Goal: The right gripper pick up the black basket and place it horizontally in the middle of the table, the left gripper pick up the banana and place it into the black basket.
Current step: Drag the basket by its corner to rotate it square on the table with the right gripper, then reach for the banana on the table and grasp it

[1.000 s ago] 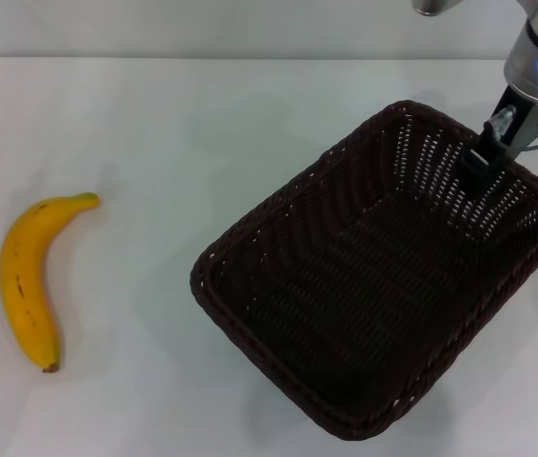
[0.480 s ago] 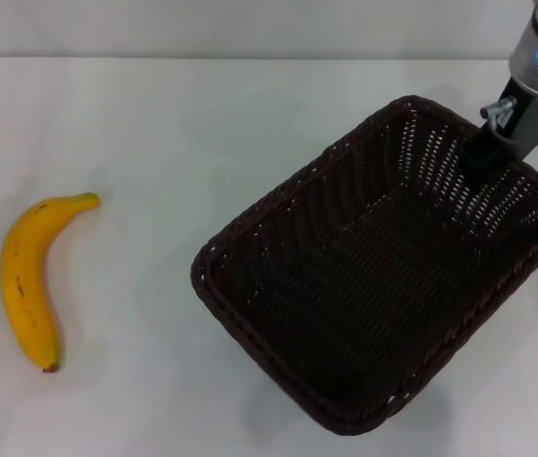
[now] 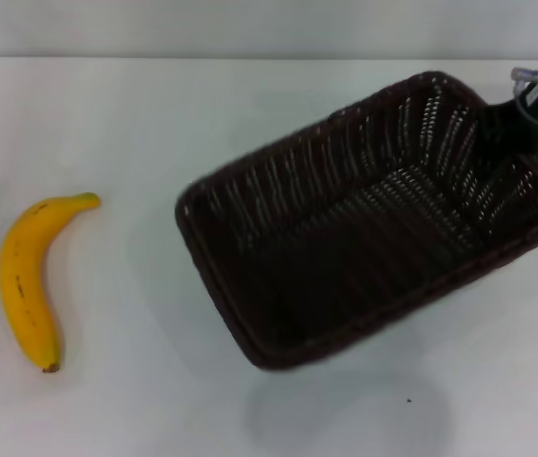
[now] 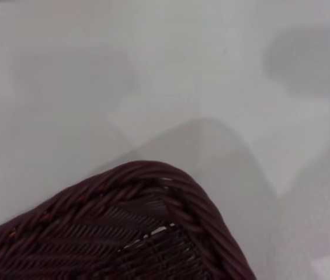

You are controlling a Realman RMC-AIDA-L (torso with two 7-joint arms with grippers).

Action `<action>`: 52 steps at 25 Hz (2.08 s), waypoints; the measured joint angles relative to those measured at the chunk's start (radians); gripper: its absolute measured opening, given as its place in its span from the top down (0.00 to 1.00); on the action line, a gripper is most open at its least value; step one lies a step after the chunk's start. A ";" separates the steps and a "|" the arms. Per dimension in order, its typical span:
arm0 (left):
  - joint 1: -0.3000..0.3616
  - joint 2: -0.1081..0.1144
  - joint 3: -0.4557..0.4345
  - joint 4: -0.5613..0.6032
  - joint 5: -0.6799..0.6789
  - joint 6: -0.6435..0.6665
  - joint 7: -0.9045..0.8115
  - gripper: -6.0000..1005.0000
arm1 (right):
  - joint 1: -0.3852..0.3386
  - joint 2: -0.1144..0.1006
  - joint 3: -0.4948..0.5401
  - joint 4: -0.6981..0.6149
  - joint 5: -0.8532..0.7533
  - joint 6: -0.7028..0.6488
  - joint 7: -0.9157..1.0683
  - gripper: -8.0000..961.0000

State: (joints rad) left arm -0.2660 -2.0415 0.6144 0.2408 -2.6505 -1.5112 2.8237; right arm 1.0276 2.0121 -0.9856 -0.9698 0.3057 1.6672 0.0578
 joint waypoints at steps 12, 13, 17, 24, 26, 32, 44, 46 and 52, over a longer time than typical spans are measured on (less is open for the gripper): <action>-0.069 0.049 -0.020 -0.003 0.036 0.074 -0.006 0.13 | -0.140 0.008 -0.125 -0.121 0.159 0.025 0.203 0.83; -0.075 0.054 -0.021 -0.004 0.040 0.083 -0.007 0.13 | -0.153 0.008 -0.151 -0.145 0.176 0.028 0.230 0.83; -0.094 0.066 -0.021 -0.008 0.049 0.111 -0.020 0.13 | -0.180 0.007 -0.221 -0.216 0.201 0.038 0.284 0.84; -0.111 0.067 -0.021 -0.004 0.080 0.131 -0.024 0.13 | -0.179 -0.001 -0.271 -0.202 0.176 0.032 0.256 0.85; -0.112 0.067 -0.021 -0.005 0.081 0.131 -0.025 0.13 | -0.177 -0.002 -0.265 -0.193 0.172 0.029 0.237 0.85; -0.113 0.067 -0.021 -0.007 0.081 0.133 -0.029 0.13 | -0.168 -0.004 -0.210 -0.156 0.183 0.029 0.167 0.83; -0.112 0.058 -0.026 -0.003 0.079 0.135 -0.030 0.13 | -0.121 -0.040 -0.205 -0.234 0.150 0.118 0.152 0.54; -0.110 0.056 -0.027 -0.003 0.077 0.135 -0.030 0.13 | -0.125 -0.052 -0.199 -0.238 0.152 0.124 0.149 0.54; -0.104 0.044 -0.030 -0.002 0.071 0.135 -0.022 0.13 | -0.164 -0.088 -0.189 -0.333 0.168 0.129 0.100 0.54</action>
State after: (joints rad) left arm -0.3701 -1.9970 0.5840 0.2390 -2.5798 -1.3761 2.8016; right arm 0.8640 1.9240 -1.1743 -1.3023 0.4732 1.7967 0.1577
